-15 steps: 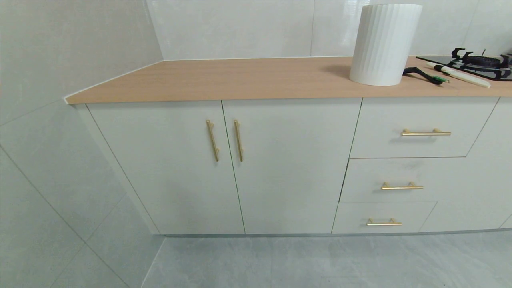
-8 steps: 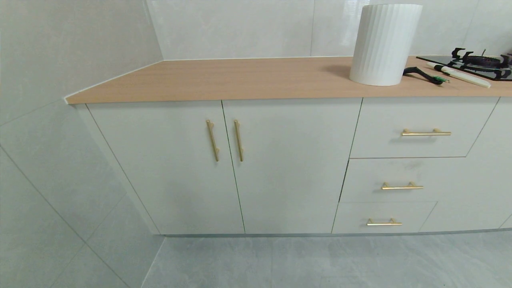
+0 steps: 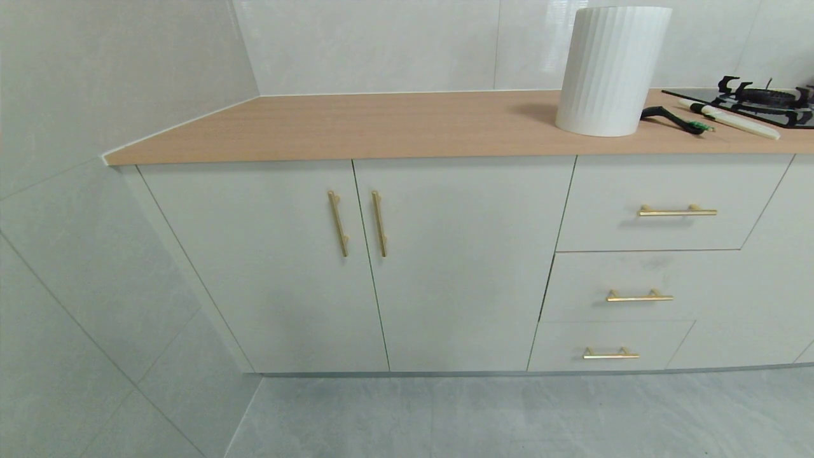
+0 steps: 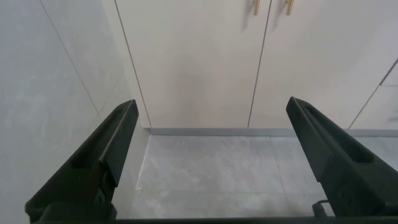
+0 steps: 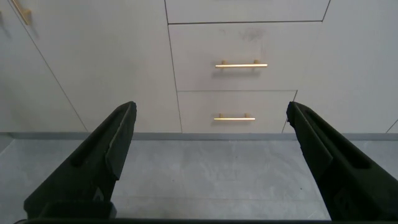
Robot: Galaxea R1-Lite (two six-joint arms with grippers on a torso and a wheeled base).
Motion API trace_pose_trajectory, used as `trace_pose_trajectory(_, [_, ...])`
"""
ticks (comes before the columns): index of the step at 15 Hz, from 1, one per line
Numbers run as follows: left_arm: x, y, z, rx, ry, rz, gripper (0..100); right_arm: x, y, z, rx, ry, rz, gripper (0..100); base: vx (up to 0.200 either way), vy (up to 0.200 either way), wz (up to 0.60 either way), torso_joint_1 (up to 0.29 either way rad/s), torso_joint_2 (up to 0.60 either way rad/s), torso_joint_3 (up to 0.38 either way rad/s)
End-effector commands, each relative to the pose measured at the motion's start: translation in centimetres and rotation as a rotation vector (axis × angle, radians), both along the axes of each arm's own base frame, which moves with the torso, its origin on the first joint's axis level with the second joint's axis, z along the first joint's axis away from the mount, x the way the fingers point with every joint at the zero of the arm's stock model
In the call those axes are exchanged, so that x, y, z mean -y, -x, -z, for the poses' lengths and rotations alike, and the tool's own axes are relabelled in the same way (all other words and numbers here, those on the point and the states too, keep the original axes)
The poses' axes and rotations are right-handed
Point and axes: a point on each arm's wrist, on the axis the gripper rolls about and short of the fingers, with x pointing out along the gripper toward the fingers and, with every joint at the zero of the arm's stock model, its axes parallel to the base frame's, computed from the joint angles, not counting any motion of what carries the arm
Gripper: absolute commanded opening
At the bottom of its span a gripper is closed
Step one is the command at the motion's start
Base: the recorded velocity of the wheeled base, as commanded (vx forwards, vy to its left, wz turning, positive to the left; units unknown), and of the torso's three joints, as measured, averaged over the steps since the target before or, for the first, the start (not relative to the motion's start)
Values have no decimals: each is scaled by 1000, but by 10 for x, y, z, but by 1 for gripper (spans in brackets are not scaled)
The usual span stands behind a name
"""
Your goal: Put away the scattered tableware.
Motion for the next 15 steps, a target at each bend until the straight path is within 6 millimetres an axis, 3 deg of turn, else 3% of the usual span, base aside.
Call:
trace_pose_trajectory(1, [0, 0, 0, 0, 7, -1, 100, 0, 0, 0, -2, 0, 0, 100, 0, 0, 0, 0, 0, 0])
trace_pose_trajectory(7, [0, 0, 0, 0, 4, -1, 100, 0, 0, 0, -4, 1, 0, 100, 0, 0, 0, 0, 0, 0])
trace_pose_trajectory(15, [0, 0, 0, 0, 4, -1, 100, 0, 0, 0, -4, 0, 0, 100, 0, -200, 0, 6, 2, 2])
